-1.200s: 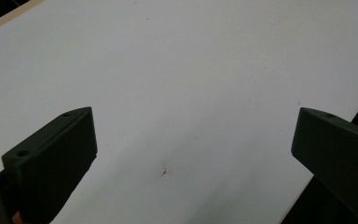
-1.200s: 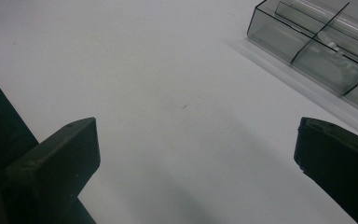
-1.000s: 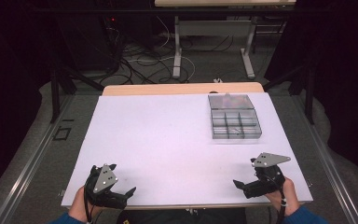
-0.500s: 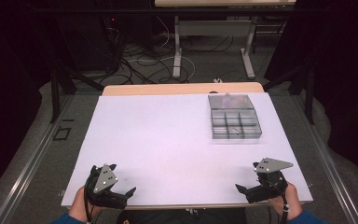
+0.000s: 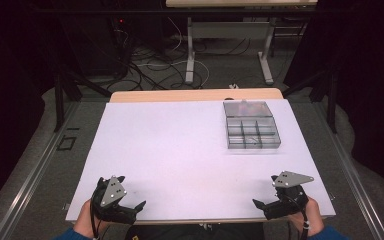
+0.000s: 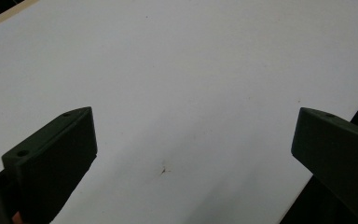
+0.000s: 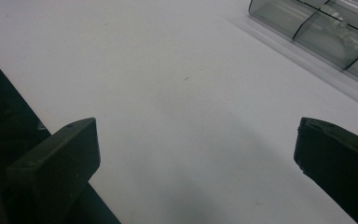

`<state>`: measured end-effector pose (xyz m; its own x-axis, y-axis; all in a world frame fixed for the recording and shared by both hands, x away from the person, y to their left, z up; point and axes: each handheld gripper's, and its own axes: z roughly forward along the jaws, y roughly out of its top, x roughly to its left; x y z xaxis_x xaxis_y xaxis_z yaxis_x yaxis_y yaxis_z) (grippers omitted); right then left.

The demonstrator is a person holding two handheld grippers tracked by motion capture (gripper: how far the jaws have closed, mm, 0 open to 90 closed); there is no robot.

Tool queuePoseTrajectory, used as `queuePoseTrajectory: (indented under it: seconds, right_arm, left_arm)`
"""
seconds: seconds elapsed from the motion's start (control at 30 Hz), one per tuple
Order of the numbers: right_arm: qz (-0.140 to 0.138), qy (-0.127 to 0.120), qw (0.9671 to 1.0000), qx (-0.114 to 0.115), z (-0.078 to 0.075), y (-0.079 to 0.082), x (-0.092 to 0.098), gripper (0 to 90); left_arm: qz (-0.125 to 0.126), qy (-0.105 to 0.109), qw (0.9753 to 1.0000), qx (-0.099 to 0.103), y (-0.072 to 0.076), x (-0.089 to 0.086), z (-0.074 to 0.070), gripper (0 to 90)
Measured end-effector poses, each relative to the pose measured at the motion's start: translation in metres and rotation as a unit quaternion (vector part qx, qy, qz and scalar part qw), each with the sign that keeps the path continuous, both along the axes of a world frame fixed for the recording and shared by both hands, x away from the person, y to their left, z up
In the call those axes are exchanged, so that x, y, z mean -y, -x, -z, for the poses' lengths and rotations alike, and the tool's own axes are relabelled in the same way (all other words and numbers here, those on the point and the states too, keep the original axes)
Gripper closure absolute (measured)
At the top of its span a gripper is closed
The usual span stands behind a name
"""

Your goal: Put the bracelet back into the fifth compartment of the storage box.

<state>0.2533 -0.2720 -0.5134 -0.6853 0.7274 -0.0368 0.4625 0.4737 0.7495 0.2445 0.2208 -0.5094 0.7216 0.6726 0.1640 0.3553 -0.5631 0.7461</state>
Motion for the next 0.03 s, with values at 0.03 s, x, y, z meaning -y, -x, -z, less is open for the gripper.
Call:
queuePoseTrajectory:
  seconds: [0.03]
  right_arm:
    - [-0.006, -0.001, 1.0000, 0.003, -0.0004, -0.0004, 0.0003, 0.0]
  left_arm:
    - [0.000, 0.002, 1.0000, -0.002, -0.0001, 0.0002, 0.0003, 0.1]
